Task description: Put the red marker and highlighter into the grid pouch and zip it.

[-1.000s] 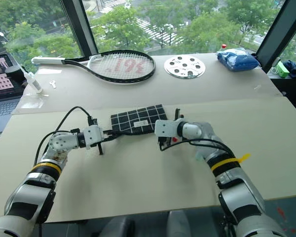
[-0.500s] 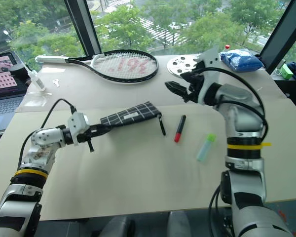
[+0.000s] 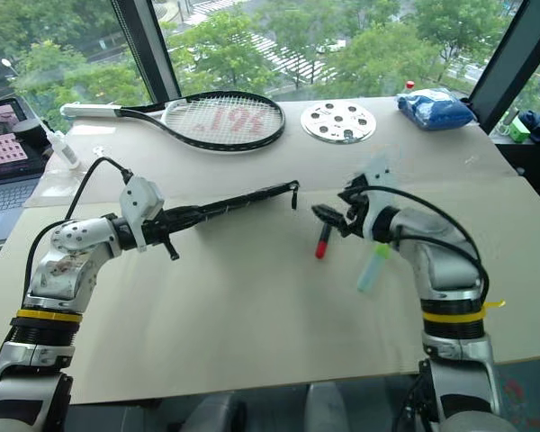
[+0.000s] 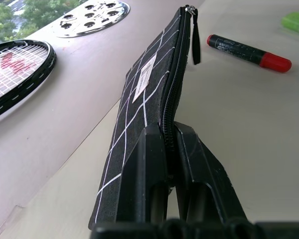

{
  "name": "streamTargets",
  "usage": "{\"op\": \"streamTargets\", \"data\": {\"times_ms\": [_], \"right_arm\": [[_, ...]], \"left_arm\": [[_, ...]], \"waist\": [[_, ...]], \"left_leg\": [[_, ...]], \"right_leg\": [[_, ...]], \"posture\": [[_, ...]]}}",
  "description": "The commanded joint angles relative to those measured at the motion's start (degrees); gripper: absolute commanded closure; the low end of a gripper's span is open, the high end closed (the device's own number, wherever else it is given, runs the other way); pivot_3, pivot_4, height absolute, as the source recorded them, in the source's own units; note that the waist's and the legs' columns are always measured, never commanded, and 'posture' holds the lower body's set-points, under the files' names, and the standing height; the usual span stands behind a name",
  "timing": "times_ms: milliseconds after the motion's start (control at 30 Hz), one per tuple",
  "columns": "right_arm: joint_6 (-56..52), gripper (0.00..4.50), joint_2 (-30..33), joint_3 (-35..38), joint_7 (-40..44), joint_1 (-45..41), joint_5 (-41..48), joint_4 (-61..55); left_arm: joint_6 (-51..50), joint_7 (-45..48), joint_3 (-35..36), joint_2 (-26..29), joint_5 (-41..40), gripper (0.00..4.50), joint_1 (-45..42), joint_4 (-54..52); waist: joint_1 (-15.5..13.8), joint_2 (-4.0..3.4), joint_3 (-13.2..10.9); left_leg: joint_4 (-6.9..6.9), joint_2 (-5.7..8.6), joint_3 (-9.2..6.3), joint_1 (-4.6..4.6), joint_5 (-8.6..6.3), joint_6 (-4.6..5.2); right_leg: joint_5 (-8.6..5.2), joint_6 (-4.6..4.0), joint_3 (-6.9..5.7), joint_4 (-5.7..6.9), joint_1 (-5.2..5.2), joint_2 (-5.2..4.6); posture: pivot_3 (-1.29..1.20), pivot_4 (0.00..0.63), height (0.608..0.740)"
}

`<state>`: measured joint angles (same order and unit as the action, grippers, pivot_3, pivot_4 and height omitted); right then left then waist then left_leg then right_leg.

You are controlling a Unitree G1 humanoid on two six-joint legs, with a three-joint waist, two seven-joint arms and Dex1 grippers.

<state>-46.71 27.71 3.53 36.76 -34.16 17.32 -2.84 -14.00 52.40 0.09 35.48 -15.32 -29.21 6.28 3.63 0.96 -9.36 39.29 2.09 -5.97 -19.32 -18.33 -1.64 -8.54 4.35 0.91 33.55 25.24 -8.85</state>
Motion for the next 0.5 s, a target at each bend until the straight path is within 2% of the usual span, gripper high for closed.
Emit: {"op": "streamTargets", "data": {"times_ms": [33, 267, 500], "right_arm": [[1.2, 0.64, -1.3, -0.6, -2.1, -1.6, -0.3, 0.2], [6.5, 0.64, -6.1, -3.9, -5.7, -5.5, -3.6, 7.9], [11.8, 0.64, -9.0, -6.0, -5.3, -9.8, -5.9, 17.0]], "left_arm": [[-0.8, -1.2, 0.2, -0.4, 0.1, 4.5, -0.4, -2.8], [-2.0, -1.9, 0.2, -1.4, -0.4, 4.5, 0.9, -5.2], [-2.3, -2.3, -0.2, -2.0, -0.1, 4.5, 1.6, -6.2]], "waist": [[0.0, 0.0, 0.0], [0.2, 0.0, 0.0], [0.3, 0.0, 0.0]], "left_leg": [[0.0, 0.0, 0.0, 0.0, 0.0, -0.01], [0.0, 0.0, 0.0, 0.02, 0.01, -0.02], [0.0, 0.0, 0.0, 0.02, 0.06, -0.11]], "right_leg": [[0.0, 0.0, 0.0, 0.0, 0.0, 0.0], [0.0, 0.0, 0.0, 0.0, 0.0, 0.0], [0.0, -0.01, 0.0, -0.01, 0.0, 0.0]], "posture": [[0.0, 0.15, 0.74], [0.0, 0.15, 0.74], [0.0, 0.15, 0.74]]}}
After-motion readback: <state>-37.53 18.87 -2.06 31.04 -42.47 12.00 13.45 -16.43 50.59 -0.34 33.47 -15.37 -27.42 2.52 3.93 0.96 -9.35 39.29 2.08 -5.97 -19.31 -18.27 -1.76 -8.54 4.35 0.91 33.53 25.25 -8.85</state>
